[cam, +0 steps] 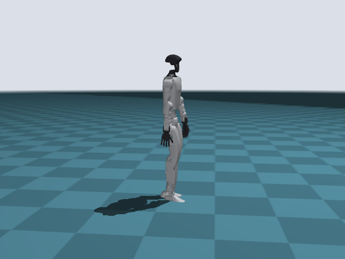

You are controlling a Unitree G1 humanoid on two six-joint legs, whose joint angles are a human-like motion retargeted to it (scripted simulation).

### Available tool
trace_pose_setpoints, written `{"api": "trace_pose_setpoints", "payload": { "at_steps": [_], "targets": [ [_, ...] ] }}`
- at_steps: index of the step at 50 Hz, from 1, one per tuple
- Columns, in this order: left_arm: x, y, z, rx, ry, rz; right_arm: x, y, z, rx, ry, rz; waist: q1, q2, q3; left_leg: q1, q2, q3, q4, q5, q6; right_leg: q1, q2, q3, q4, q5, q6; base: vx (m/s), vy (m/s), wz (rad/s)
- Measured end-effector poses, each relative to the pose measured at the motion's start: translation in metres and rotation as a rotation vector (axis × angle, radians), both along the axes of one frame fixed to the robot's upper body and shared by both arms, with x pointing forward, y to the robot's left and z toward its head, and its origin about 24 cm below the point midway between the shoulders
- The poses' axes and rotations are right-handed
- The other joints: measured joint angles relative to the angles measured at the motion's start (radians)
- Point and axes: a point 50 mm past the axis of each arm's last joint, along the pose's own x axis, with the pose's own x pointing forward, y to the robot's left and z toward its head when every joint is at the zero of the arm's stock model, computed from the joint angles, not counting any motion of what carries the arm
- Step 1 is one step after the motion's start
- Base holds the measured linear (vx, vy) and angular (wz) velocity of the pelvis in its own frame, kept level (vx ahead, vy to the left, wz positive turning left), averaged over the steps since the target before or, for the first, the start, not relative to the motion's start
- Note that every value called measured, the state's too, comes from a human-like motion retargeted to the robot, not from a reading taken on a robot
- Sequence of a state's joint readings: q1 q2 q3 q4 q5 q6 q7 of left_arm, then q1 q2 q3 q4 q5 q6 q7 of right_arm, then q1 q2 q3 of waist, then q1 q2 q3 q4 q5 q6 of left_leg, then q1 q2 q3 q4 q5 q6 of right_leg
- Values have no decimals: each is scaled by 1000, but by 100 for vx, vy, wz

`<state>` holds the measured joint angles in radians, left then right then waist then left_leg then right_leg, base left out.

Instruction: Upper body actions

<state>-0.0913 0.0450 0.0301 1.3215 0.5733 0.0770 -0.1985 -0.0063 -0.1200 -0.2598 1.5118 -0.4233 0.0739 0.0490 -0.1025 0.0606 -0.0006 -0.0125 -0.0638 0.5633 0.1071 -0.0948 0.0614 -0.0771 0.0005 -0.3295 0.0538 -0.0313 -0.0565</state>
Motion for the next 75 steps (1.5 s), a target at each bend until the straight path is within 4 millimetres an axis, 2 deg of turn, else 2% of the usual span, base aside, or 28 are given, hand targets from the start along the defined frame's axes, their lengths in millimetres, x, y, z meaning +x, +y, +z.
{"api": "trace_pose_setpoints", "payload": {
  "at_steps": [4, 9, 12, 15, 17, 18, 20, 22, 25, 28, 30, 33, 35, 40, 43, 45, 47, 50, 55, 56, 58, 60, 62, 67, 70, 72, 73, 75],
  "targets": [
    [-26, 1, -5, 17, 68, 52, -3, 0, 0, -4, 22, 81, 43, 5, -34, -26, 6, -35, 8, 10, -12, -9, -7, -12, 44, -38, 25, 15, 5, 37],
    [-47, 12, -7, 22, 170, 140, -6, -3, 0, -39, 34, 186, 20, 4, -40, -102, 2, -205, 41, 52, -11, -33, -5, -4, 143, -93, 46, -1, -1, 174],
    [-55, 25, -6, 54, 206, 175, -15, -3, 0, -28, 73, 215, 0, -14, -19, -131, -22, -353, 64, 94, -14, -39, 8, 163, 191, -82, 54, 4, -9, 263],
    [-61, 35, -5, 97, 223, 229, -25, -5, 1, -30, 116, 237, 12, -32, 8, -149, -61, -500, 83, 140, -19, -25, 29, 373, 209, -78, 93, 2, -9, 274],
    [-59, 40, -4, 104, 216, 268, -28, -8, 2, -43, 126, 248, 28, -35, 29, -169, -84, -584, 99, 170, -28, -7, 29, 418, 196, -101, 128, -6, -6, 272],
    [-56, 42, -4, 103, 206, 284, -27, -8, 2, -49, 125, 249, 44, -36, 39, -180, -93, -612, 105, 183, -32, 3, 25, 385, 178, -118, 118, -16, -6, 239],
    [-47, 47, -2, 102, 178, 305, -25, -10, 2, -56, 117, 239, 97, -45, 55, -210, -113, -645, 111, 206, -37, 30, -57, 116, 128, -114, 84, -25, -7, 213],
    [-35, 50, 0, 108, 143, 316, -22, -10, 2, -43, 107, 206, 146, -55, 70, -240, -132, -668, 90, 220, -26, 35, -51, 79, 110, -128, 79, -31, -5, 229],
    [-23, 44, 0, 116, 100, 333, -21, -14, 3, -38, 108, 136, 204, -60, 78, -280, -117, -587, 49, 150, 42, 43, -102, -95, 90, -136, 93, -27, 1, 301],
    [-19, 35, -1, 85, 91, 358, -26, -19, 4, -68, 118, 112, 189, -75, 72, -304, -70, -317, 15, 21, 107, 73, -139, -261, 60, -158, 114, -17, 11, 405],
    [-18, 30, -1, 63, 96, 360, -31, -23, 5, -89, 130, 122, 174, -85, 57, -301, -23, -39, -1, -69, 106, 97, -159, -405, 34, -167, 132, -15, 13, 436],
    [-16, 26, -1, 59, 95, 343, -41, -26, 7, -107, 162, 143, 150, -88, 30, -240, 22, 375, -14, -164, 61, 134, -154, -610, 1, -184, 169, -8, 22, 443],
    [-15, 24, -1, 61, 91, 342, -48, -25, 7, -112, 188, 149, 143, -87, 14, -202, 27, 544, -4, -190, 56, 156, -136, -731, -18, -194, 197, 0, 11, 414],
    [-26, 19, -4, 28, 124, 417, -61, -17, 7, -101, 238, 127, 170, -144, -29, -165, 25, 604, 101, -204, 73, 177, -144, -914, -43, -194, 260, 16, 18, 326],
    [-39, 19, -6, 36, 149, 503, -59, -9, 6, -84, 224, 106, 247, -158, -44, -111, -8, 583, 45, -178, 39, 198, -129, -1004, -36, -186, 286, 24, 24, 172],
    [-51, 19, -7, 46, 168, 567, -53, -5, 4, -68, 199, 106, 298, -158, -58, -75, -28, 595, -3, -149, -13, 212, -109, -1052, -26, -177, 302, 25, 15, 121],
    [-68, 15, -8, 44, 207, 637, -46, -4, 3, -55, 179, 126, 317, -162, -72, -93, -33, 520, -21, -130, -11, 237, -115, -1074, -9, -150, 297, 38, 29, 117],
    [-93, 10, -9, 53, 286, 736, -32, -1, 1, -44, 130, 133, 288, -126, -97, -119, -18, 430, -6, -140, 13, 263, -120, -1031, 66, -47, 274, 36, 21, 154],
    [-112, 5, -7, 64, 387, 740, -16, 3, -1, 23, 31, 72, 175, 31, -88, -122, 85, 169, 26, -135, 41, 290, -145, -879, 393, 215, 95, 27, 16, 228],
    [-111, 6, -7, 62, 388, 723, -15, 4, -1, 29, 32, 60, 155, 45, -75, -121, 93, 119, 33, -131, 46, 262, -173, -798, 494, 222, 97, 30, 5, 247],
    [-105, 10, -7, 62, 374, 682, -13, 7, -1, 41, 29, 35, 125, 50, -49, -128, 88, 30, 43, -117, 58, 184, -200, -611, 637, 189, 150, 21, -2, 230],
    [-97, 15, -7, 70, 347, 637, -13, 12, -2, 56, 21, 23, 97, 37, -30, -139, 62, -58, 39, -94, 72, 78, -116, -367, 663, 148, 240, 5, -14, 227],
    [-89, 20, -7, 78, 317, 607, -13, 15, -2, 67, 21, 42, 88, 21, -24, -149, 48, -105, 38, -76, 77, 16, -42, -213, 633, 105, 271, 13, -15, 180],
    [-75, 28, -6, 76, 270, 563, -18, 15, -2, 51, 55, 129, 57, -11, -20, -166, 19, -223, 34, -31, 75, -45, -64, -167, 422, -63, 161, 15, -18, 179],
    [-71, 28, -6, 74, 259, 561, -18, 11, -2, 26, 70, 156, 56, -57, 2, -136, -36, -271, 12, -8, 77, -86, -34, 8, 232, -158, 131, 13, -20, 142],
    [-71, 29, -6, 75, 259, 558, -17, 10, -2, 17, 72, 157, 76, -89, 30, -98, -69, -288, 2, -1, 76, -80, -23, 111, 103, -154, 101, 17, -20, 108],
    [-72, 30, -6, 79, 265, 553, -17, 10, -1, 16, 74, 154, 76, -99, 42, -79, -80, -312, 2, 2, 72, -66, -17, 139, 49, -91, 83, 22, -20, 92],
    [-77, 34, -5, 88, 285, 542, -18, 11, -2, 21, 80, 154, 119, -135, 41, -64, -103, -316, 3, 2, 59, -42, -56, 130, 54, -62, 125, 20, -15, 46]
  ]
}}
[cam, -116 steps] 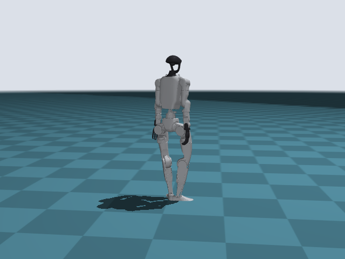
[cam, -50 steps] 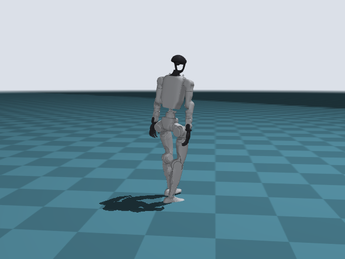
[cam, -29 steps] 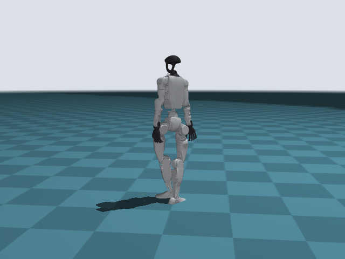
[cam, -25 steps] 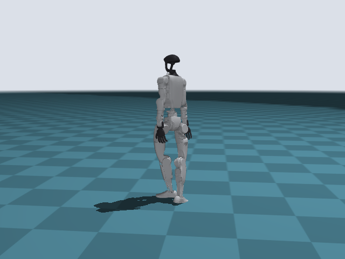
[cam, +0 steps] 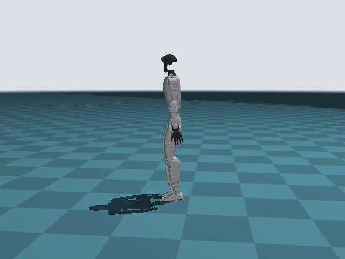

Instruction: Upper body actions

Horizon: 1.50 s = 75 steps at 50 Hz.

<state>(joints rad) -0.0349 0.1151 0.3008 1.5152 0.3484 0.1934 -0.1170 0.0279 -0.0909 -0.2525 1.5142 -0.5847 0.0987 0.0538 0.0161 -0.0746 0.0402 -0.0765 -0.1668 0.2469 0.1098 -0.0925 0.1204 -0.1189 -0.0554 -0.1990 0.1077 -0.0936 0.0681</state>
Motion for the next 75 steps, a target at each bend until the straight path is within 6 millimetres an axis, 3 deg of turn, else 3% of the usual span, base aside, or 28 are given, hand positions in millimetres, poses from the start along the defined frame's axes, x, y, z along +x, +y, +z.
{"api": "trace_pose_setpoints", "payload": {
  "at_steps": [2, 5, 10, 13, 22, 26, 28, 32, 35, 40, 46, 52, 57, 60, 62, 64, 66, 68, 70, 71, 72, 75],
  "targets": [
    [-6, 1, 0, 6, 36, -32, 1, 4, 0, 21, 2, -22, 21, 8, -8, -6, 14, -30, 9, 9, -11, 33, -53, -276, -4, -2, 5, 11, -14, 71],
    [-13, -3, 0, 44, 56, -14, 13, 4, -1, 21, -40, -23, 63, 6, -15, 3, 25, -27, -2, 14, -22, 44, -8, -195, -23, -21, -1, 4, -18, 42],
    [-39, -7, 1, -6, 126, 1, 20, 3, -1, 3, -63, 74, -14, 20, -58, -6, 34, -103, 18, 9, -40, 61, 8, -257, -47, -34, -3, 13, -10, 67],
    [-42, -3, 2, 20, 141, -13, 23, 8, -1, 27, -71, 82, 7, 2, -47, -7, 36, -94, 56, -12, -44, 61, 4, -242, -34, -44, -2, 2, -14, -10],
    [-29, -13, -1, 0, 81, 0, 14, 9, -1, 34, -42, 122, 27, -23, -53, -78, -4, -240, 216, -15, -30, 26, -23, -151, -10, -24, 12, 3, -2, -54],
    [-13, -17, -3, 10, 6, -44, 6, 8, -1, 34, -16, 122, 88, -14, -46, -80, -65, -573, 178, 42, -120, -7, 7, -23, -2, 8, 3, 0, 6, -194],
    [-4, -17, -3, 23, -26, -49, 6, 8, -1, 34, -17, 119, 117, -14, -29, -65, -60, -633, 155, 58, -161, -21, 21, 44, 4, 29, -2, -2, 8, -229],
    [20, -16, -2, 7, -90, -21, 27, 10, -1, 37, -79, 122, 29, -10, 36, -11, -24, -405, 103, 34, -32, -22, 34, 75, 8, 74, -23, -19, 5, -131],
    [27, -12, 0, -23, -101, -57, 37, 12, -1, 47, -126, 142, -45, 7, 43, -6, 16, -307, 80, 39, -32, -56, 65, 130, 29, 65, -62, -20, 8, -179],
    [25, 2, 1, -9, -80, -223, 35, 8, 0, 50, -118, 168, -68, 36, 4, 20, 89, -47, 20, 11, -29, -120, 26, -90, 18, -24, -155, -17, 0, -320],
    [12, -5, -1, -22, -63, -251, 47, 8, 1, 68, -147, 99, -74, 63, -5, 81, 163, 299, -15, -54, -71, -134, -14, -438, -16, -124, -169, -26, -15, -396],
    [-9, -20, -3, -18, -14, -167, 71, 9, 4, 103, -205, 91, -106, 101, -38, 175, 191, 768, -58, -106, -165, -112, -10, -848, -29, -240, -151, -25, -17, -419],
    [-20, -28, -4, -36, 32, -210, 82, 6, 6, 85, -239, 51, -125, 134, -68, 225, 170, 1023, -55, -115, -251, -70, 10, -1070, -32, -213, -123, -9, -22, -338],
    [-21, -27, -3, -28, 40, -246, 77, 6, 5, 80, -233, -35, -150, 157, -80, 246, 165, 1015, -39, -103, -279, -63, 9, -1050, -12, -154, -104, 10, -11, -230],
    [-21, -24, -3, -18, 42, -249, 67, 7, 3, 81, -208, -109, -136, 165, -96, 271, 153, 1052, -37, -83, -299, -70, 14, -1028, -6, -130, -142, 25, -11, -229],
    [-26, -23, -3, -17, 54, -244, 51, 8, 1, 75, -159, -178, -115, 161, -118, 297, 140, 1061, -19, -41, -297, -83, 14, -926, 10, -144, -140, 43, -24, -178],
    [-31, -23, -3, -21, 71, -232, 33, 9, 0, 69, -100, -224, -91, 137, -137, 321, 134, 1045, 33, 34, -255, -79, 7, -844, 11, -161, -134, 41, -17, -164],
    [-30, -21, -3, -17, 71, -213, 19, 11, -1, 67, -51, -235, -30, 69, -146, 337, 112, 1029, 116, 126, -169, -68, -27, -753, 14, -177, -130, 35, -21, -228],
    [-27, -17, -3, -11, 50, -197, 10, 13, -1, 57, -19, -206, 5, -13, -142, 336, 99, 954, 235, 188, -40, -74, -107, -670, 37, -178, -130, 34, -15, -185],
    [-25, -15, -3, -11, 36, -191, 8, 13, -1, 54, -8, -171, 23, -42, -133, 307, 109, 881, 321, 190, -25, -75, -136, -638, 43, -172, -134, 36, -13, -177],
    [-22, -14, -3, -10, 21, -183, 7, 13, -1, 53, 2, -130, 41, -64, -121, 260, 122, 786, 415, 184, -27, -72, -154, -607, 42, -162, -140, 36, -15, -192],
    [-8, -14, -3, 6, -27, -130, 19, 12, -1, 53, 3, 36, 77, -71, -68, 47, 139, 453, 675, 113, -124, -45, -133, -533, -1, -123, -158, 16, -10, -170]
  ]
}}
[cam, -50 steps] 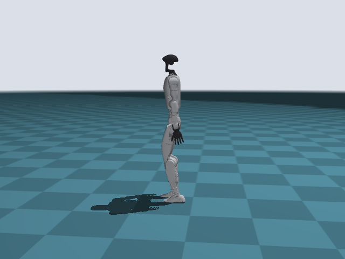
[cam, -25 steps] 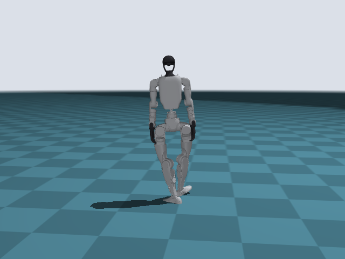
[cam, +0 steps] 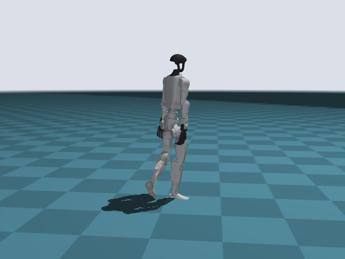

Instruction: Upper body actions

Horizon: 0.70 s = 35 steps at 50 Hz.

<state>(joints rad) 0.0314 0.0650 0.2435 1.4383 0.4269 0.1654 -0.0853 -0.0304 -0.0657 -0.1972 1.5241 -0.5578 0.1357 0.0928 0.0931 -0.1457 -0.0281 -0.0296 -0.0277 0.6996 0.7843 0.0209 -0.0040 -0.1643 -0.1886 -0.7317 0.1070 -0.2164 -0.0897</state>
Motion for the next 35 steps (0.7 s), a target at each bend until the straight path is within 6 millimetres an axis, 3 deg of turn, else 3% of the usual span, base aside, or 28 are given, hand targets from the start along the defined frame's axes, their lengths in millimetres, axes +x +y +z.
{"api": "trace_pose_setpoints", "payload": {
  "at_steps": [3, 7, 11, 13, 14, 15, 17, 20, 22, 26, 29, 35],
  "targets": [
    [11, -3, 0, -3, -40, 57, 17, -3, 1, -23, -60, 126, -12, 6, 19, -105, 26, -104, 77, -72, 25, 9, 7, 20, -26, 28, -8, 10, -3, -96],
    [17, -5, 0, -25, -63, 80, 33, -8, 2, -59, -139, 219, -19, 30, 24, -196, 38, -211, -82, -169, 50, 18, 37, 60, -53, 63, -15, 15, 4, -114],
    [15, -2, 0, -7, -56, 66, 31, -10, 2, -62, -136, 175, 37, 87, 52, -195, -55, -503, -405, -209, -28, 60, 125, 132, -64, 75, -19, 17, 5, -176],
    [10, -3, 0, -10, -35, 66, 26, -12, 2, -55, -118, 126, 55, 126, 71, -149, -91, -696, -550, -176, -66, 97, 177, 170, -49, 62, -15, 26, 11, -153],
    [6, -4, 0, -17, -21, 72, 23, -14, 2, -54, -105, 110, 41, 137, 79, -132, -100, -729, -584, -144, -54, 114, 181, 181, -32, 51, -6, 32, 12, -93],
    [1, -7, -1, -24, -8, 81, 18, -16, 2, -56, -91, 98, 18, 143, 85, -120, -105, -729, -600, -109, -26, 130, 175, 187, -12, 38, 6, 31, 14, -13],
    [-2, -9, -1, -47, 2, 104, 16, -19, 2, -68, -76, 105, -68, 155, 104, -100, -42, -577, -560, -136, -20, 144, 175, 193, 30, 11, 25, 23, 16, 36],
    [0, -8, 0, -53, 6, 107, 10, -18, 2, -96, -70, 77, -171, 158, 127, -68, -94, -713, -571, -134, 2, 165, 159, 145, 56, 0, 50, 6, 4, 36],
    [-2, -5, 0, -43, 11, 107, -1, -20, 2, -95, -49, 56, -110, 137, 139, -49, -90, -620, -593, -122, 12, 171, 164, 233, 61, 6, 46, 13, 5, -136],
    [-14, -2, 0, -18, 44, 99, -20, -22, 2, -90, 25, 64, -120, 131, 105, -14, -82, -537, -659, -112, 24, 131, 179, 279, 72, 5, 38, 11, 4, -81],
    [-21, 2, 1, -16, 69, 106, -11, -22, 2, -102, 2, 104, -136, 139, 118, -6, -56, -453, -683, -110, 28, 122, 181, 242, 59, -11, 49, -8, -6, -131],
    [-49, 12, 7, 6, 207, 75, 18, -18, 2, -94, -96, 157, -151, 158, 106, 15, 2, -276, -715, -143, 21, 143, 113, -81, 34, -65, 121, -13, -8, -203]
  ]
}}
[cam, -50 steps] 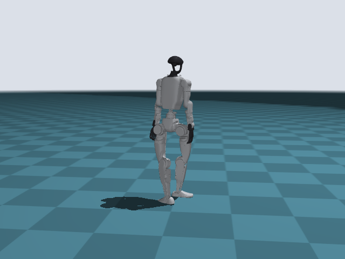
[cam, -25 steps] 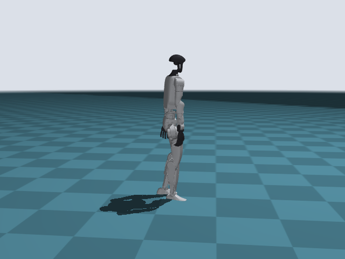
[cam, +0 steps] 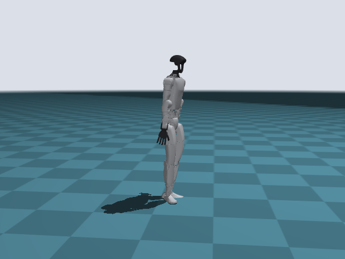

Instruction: Upper body actions

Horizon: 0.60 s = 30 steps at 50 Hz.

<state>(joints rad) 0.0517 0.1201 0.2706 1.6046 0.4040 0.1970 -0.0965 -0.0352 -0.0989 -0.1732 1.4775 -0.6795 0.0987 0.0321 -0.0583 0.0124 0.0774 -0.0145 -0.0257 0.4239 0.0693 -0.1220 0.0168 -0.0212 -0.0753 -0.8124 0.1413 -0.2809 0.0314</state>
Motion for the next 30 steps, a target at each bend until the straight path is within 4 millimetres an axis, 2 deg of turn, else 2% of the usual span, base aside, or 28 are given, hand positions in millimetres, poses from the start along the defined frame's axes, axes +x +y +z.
{"api": "trace_pose_setpoints", "payload": {
  "at_steps": [5, 10, 15, 20, 23, 26, 27, 28, 30],
  "targets": [
    [-12, 5, 2, 23, 41, 3, 29, 9, 2, 38, -87, 48, 49, 1, -8, 54, 35, 213, -27, -42, -27, 0, -29, -139, -5, 4, 3, -14, -14, -299],
    [-18, 9, 4, 25, 56, 15, 40, 15, 3, 61, -125, 77, 10, 24, -41, 102, 60, 421, -59, -61, -70, -41, -28, -130, -18, 68, -18, -11, -20, -220],
    [-11, 22, 5, 60, 51, -14, 20, 14, 0, 56, -64, 10, -26, 34, -93, 138, 71, 576, -71, -66, -124, -68, 9, -109, -104, 203, -17, 0, -26, -151],
    [18, 35, 4, 101, -43, -47, -17, 11, -2, 44, 62, -121, -53, 28, -110, 195, 101, 656, -32, -47, -166, -73, 77, 21, -166, 191, -52, 8, -33, -89],
    [38, 34, 1, 104, -130, -43, -36, 7, -1, 27, 130, -169, -48, -9, -119, 226, 115, 686, 47, 7, -142, -75, 43, 54, -155, 187, -52, 12, -31, -98],
    [59, 24, -1, 88, -223, -24, -46, 0, 1, 0, 173, -190, -12, -102, -122, 207, 124, 686, 243, 48, 12, -88, -56, 135, -132, 191, -46, 8, -14, -145],
    [66, 20, -2, 78, -247, -16, -47, -1, 2, -8, 176, -192, -3, -125, -117, 181, 133, 645, 322, 42, 51, -88, -78, 162, -128, 193, -46, 6, -16, -137],
    [73, 14, -2, 59, -273, -7, -46, -3, 2, -17, 175, -191, 0, -134, -105, 134, 152, 548, 419, 31, 58, -81, -87, 180, -126, 195, -47, 6, -17, -131],
    [84, 3, -3, 12, -312, -2, -43, -6, 2, -32, 163, -191, 3, -124, -83, 22, 141, 302, 546, 12, 38, -64, -70, 205, -135, 203, -54, 3, -14, -117]
  ]
}}
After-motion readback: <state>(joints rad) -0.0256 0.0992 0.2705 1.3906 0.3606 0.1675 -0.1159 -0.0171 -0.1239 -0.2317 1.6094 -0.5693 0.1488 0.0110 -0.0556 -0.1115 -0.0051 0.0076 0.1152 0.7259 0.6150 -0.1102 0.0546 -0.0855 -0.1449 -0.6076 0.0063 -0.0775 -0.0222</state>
